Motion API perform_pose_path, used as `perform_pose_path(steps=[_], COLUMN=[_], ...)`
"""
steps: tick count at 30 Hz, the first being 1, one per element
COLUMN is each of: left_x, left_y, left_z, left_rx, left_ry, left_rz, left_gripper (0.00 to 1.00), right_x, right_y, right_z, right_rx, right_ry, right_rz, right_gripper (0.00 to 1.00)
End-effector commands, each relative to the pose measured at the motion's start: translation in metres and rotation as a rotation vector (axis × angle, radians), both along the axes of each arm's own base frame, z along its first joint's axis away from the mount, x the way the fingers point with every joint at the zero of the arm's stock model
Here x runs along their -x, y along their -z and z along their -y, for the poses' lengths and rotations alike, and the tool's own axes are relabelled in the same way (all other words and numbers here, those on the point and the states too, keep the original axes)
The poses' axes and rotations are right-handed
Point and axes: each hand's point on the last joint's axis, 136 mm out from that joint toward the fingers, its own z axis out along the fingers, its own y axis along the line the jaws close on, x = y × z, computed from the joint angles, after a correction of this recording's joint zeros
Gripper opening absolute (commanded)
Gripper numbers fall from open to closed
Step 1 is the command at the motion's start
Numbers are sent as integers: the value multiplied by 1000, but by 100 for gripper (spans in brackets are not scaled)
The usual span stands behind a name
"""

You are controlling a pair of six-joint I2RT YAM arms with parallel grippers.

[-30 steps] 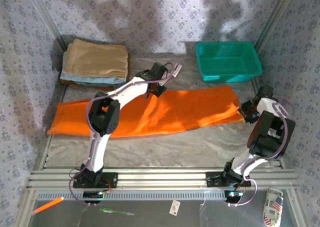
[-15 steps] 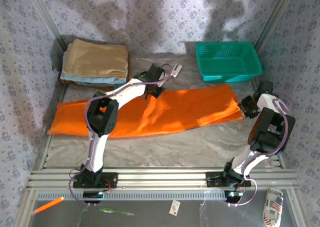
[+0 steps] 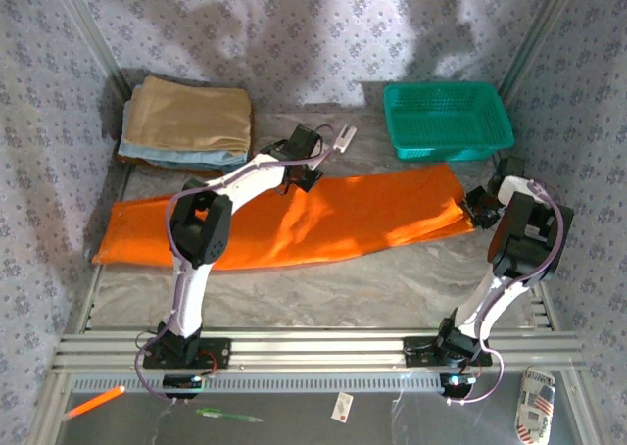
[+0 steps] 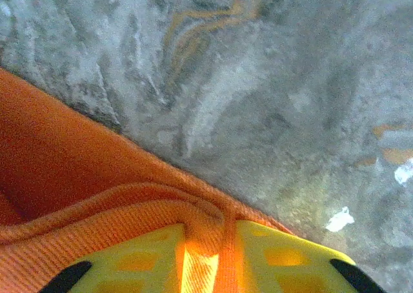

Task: Fold and stack the trousers

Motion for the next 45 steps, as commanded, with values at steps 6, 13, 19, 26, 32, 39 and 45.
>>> perform_pose_path(steps=[6,13,19,26,32,39,45], left_x=[-8,-12,-19,-27,-34,-28,-12], left_y=[-26,-45,-56,-43,3,40,-29], left_z=[-1,3,10,20,16,-4,-30], left_rx=[31,58,98,110,55,26,85], left_ry=[-17,-22,-32,-29,-43,-92,-217], left_rz=[35,60,71,42,-36,-106,0], left_gripper=[0,0,0,0,0,55,86], right_x=[-11,1,20,41,39,41,44], right_y=[-14,-51,-64,-49,-27,-18,-46], right_z=[5,18,41,43,37,39,30], right_rx=[15,83,101,96,38,57,92], right_ry=[-10,26,95,121,111,115,97], right_rz=[29,79,86,48,7,-16,26], right_gripper=[3,0,0,0,0,17,39])
